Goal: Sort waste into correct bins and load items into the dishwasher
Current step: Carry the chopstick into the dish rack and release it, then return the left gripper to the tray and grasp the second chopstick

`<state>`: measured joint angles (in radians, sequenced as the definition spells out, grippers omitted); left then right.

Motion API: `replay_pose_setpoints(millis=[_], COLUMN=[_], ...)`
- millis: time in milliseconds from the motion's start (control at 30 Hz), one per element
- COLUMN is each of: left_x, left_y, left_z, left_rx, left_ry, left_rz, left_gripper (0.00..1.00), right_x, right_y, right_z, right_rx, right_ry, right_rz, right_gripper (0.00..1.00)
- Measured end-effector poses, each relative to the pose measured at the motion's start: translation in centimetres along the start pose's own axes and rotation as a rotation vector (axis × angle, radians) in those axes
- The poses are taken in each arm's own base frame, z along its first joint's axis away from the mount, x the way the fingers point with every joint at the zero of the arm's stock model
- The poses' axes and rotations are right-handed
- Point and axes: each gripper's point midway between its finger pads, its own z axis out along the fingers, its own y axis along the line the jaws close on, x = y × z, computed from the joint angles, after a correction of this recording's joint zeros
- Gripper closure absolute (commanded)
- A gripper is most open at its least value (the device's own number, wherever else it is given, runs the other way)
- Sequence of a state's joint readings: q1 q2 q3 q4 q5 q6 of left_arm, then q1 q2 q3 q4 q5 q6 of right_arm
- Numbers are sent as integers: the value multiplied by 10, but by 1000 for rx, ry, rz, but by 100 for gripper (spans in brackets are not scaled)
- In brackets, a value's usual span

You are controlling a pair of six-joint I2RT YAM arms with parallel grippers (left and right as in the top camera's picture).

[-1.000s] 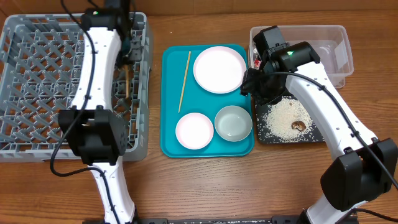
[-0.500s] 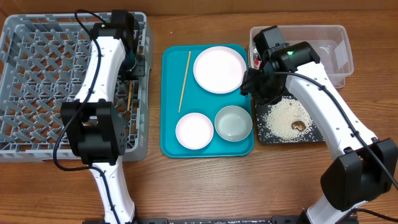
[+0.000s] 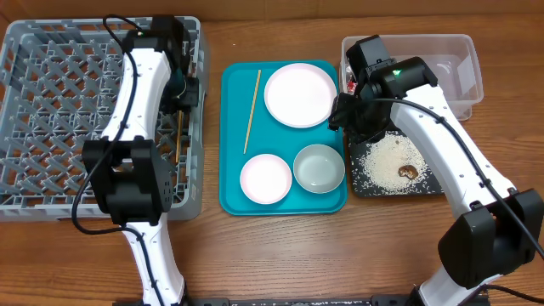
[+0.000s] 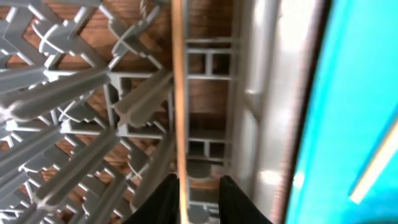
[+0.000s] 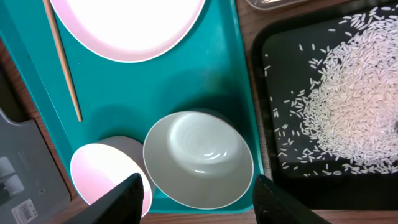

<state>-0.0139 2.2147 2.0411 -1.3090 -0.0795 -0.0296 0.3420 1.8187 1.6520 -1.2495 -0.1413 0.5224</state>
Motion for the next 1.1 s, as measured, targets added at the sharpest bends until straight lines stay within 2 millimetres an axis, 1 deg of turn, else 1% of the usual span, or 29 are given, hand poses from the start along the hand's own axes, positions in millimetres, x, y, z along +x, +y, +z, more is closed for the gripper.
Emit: replay_pose_setpoints(millis=[100, 167, 233, 267, 300, 333, 367, 433, 467, 500, 567, 633, 733, 833, 967, 1100], left_x=[-14, -20, -20, -19, -18, -16, -15, -15, -14, -13, -10, -8, -3, -4, -9, -5], left_y=[-13, -28, -48, -62, -73, -88, -98, -123, -135, -146, -162, -170, -170, -167, -166, -166], left_z=[-23, -41, -60, -71, -76, -82, -84, -83, -79, -73, -57, -39, -11, 11, 30, 51], left_rx=[52, 88, 120, 137, 147, 161, 167, 181, 184, 186, 186, 180, 161, 145, 132, 116], left_ry=[-65, -113, -152, -172, -184, -196, -203, -223, -230, -231, -226, -208, -163, -144, -135, -97], left_rz=[10, 31, 58, 75, 91, 107, 119, 142, 149, 156, 160, 154, 129, 105, 94, 91], left_gripper=[72, 71, 71, 70, 70, 68, 66, 55, 48, 48, 50, 53, 54, 55, 59, 65], right_x=[0, 0, 0, 0, 0, 0, 0, 0, 0, 0, 0, 0, 0, 0, 0, 0], right_y=[0, 0, 0, 0, 0, 0, 0, 0, 0, 0, 0, 0, 0, 0, 0, 0], right_z=[0, 0, 0, 0, 0, 0, 0, 0, 0, 0, 0, 0, 0, 0, 0, 0], right_rx=[0, 1, 0, 1, 1, 0, 0, 0, 0, 0, 0, 1, 0, 1, 0, -1], right_ry=[1, 1, 1, 1, 1, 1, 0, 0, 0, 0, 1, 1, 1, 1, 0, -1], right_rz=[0, 1, 0, 1, 1, 0, 1, 0, 0, 0, 0, 0, 0, 0, 0, 0], right_gripper=[42, 42, 42, 42, 42, 42, 42, 42, 42, 41, 41, 41, 39, 39, 39, 39])
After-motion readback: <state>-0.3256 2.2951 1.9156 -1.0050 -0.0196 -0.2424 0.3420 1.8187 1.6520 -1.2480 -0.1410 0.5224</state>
